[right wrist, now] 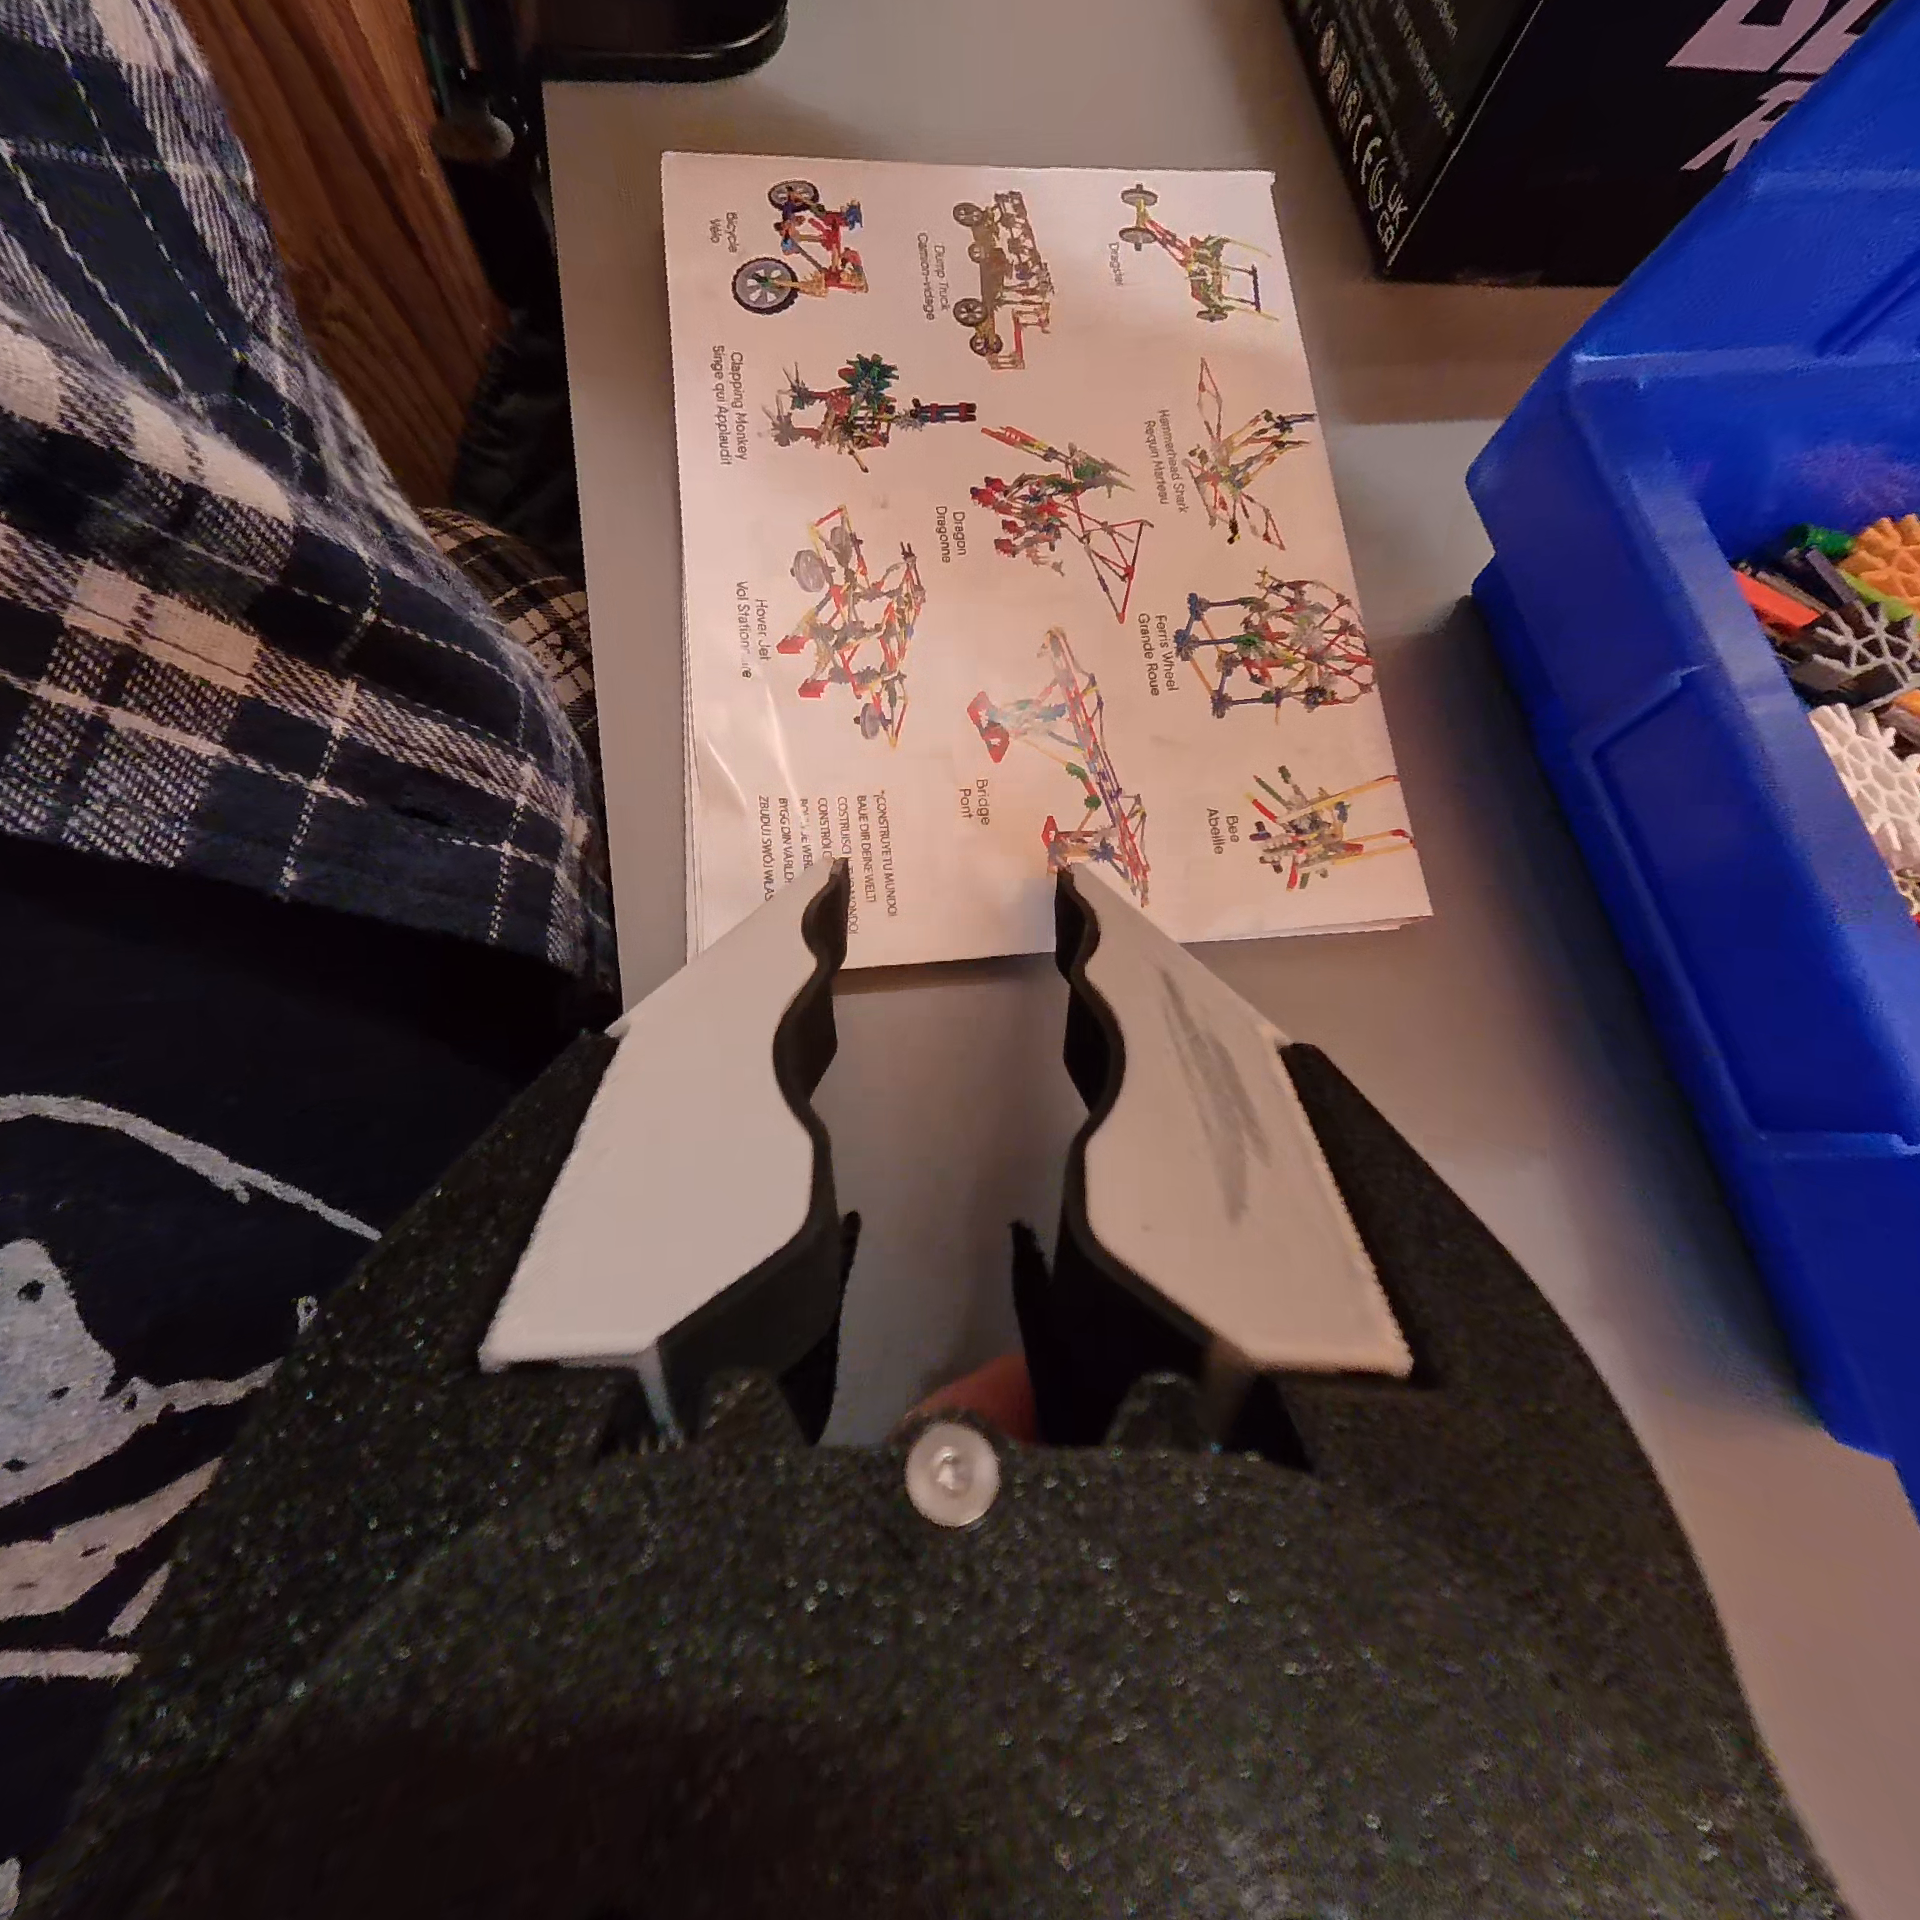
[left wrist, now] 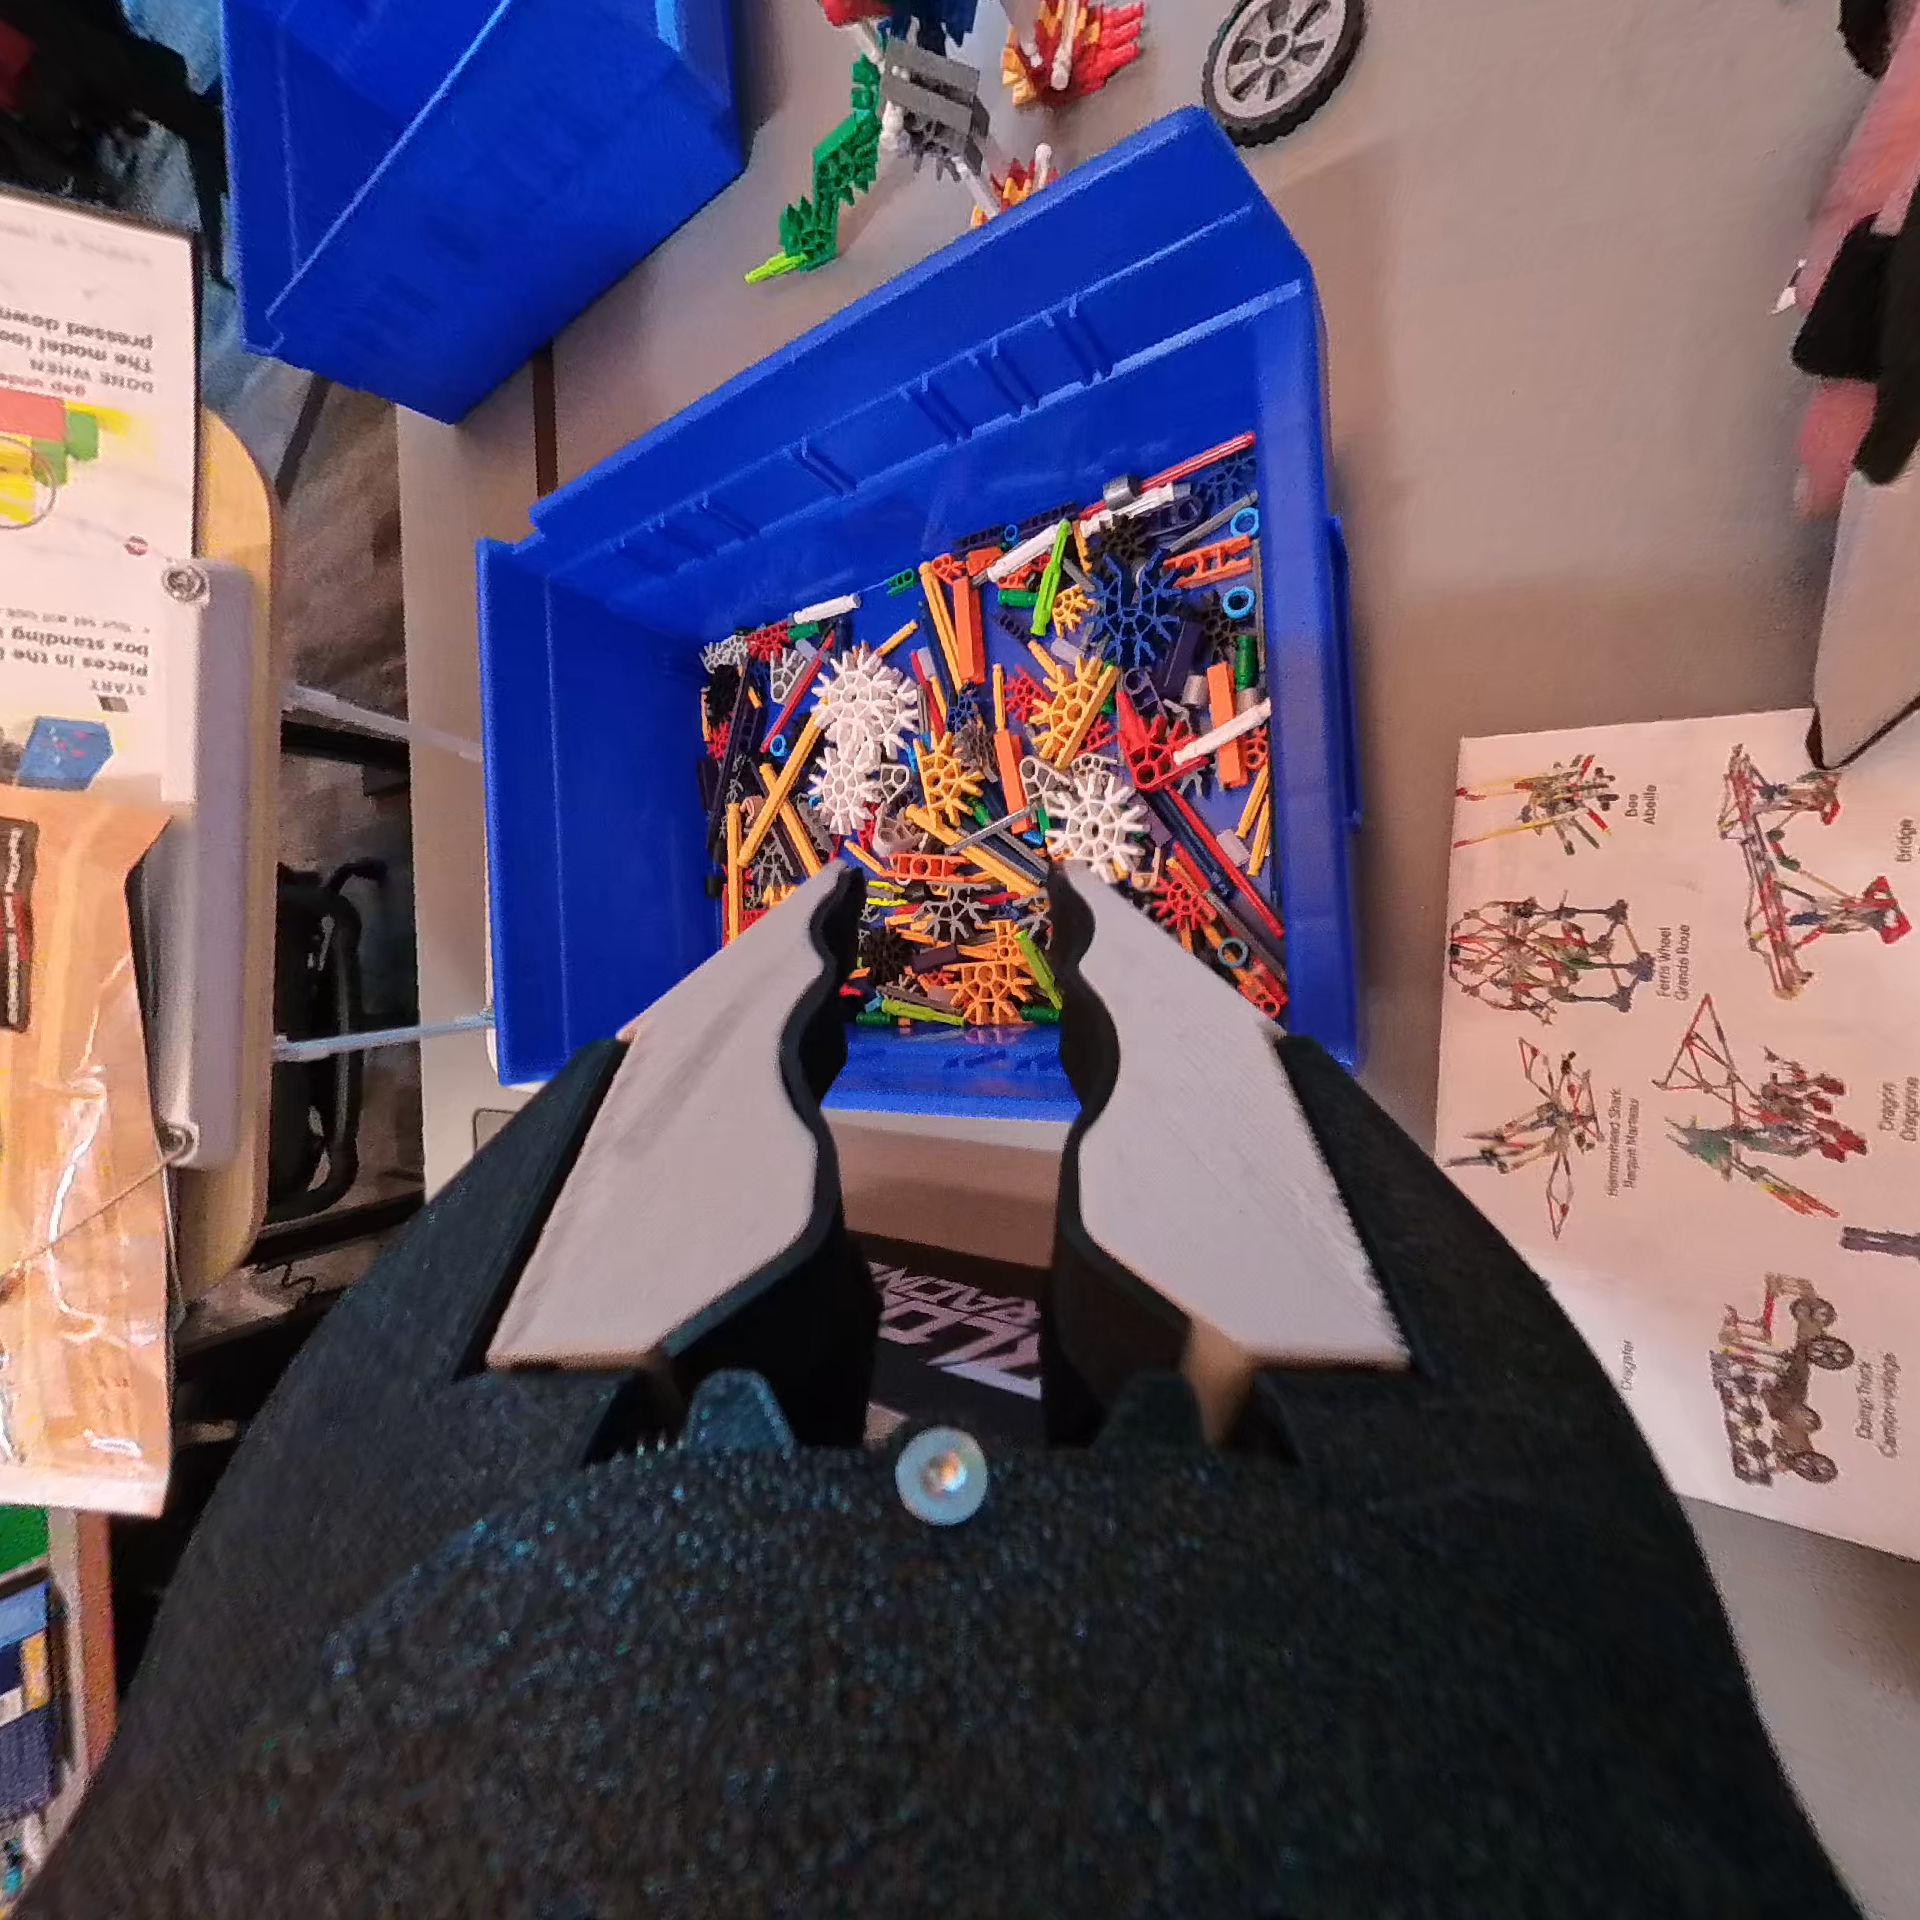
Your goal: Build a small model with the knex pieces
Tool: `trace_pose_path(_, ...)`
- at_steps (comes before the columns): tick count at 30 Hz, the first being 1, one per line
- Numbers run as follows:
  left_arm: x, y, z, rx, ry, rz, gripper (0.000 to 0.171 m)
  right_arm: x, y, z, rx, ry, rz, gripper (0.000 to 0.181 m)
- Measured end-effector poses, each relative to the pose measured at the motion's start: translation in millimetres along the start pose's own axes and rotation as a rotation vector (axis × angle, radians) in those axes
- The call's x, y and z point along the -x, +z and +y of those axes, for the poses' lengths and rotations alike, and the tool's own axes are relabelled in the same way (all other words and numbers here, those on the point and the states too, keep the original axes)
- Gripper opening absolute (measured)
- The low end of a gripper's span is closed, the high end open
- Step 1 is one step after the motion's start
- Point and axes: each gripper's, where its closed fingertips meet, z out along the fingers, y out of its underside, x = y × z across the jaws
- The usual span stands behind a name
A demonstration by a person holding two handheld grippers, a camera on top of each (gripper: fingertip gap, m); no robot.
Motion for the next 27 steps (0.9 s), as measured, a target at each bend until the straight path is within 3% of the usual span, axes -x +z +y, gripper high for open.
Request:
trace_pose_path(9, -9, 25, -17, -0.003, 0.051, 0.111, 0.035, 0, 0, 0, 0.000, 0.000, 0.000, 0.039)
trace_pose_path(19, -33, 85, -36, 0.076, 0.164, 0.320, 0.039, 0, -1, 0, -0.003, -0.001, 0.003, 0.039)
trace_pose_path(27, -51, 124, -25, 0.154, 0.121, 0.528, 0.046, 0, -1, -1, -0.012, -0.002, 0.007, 0.039)
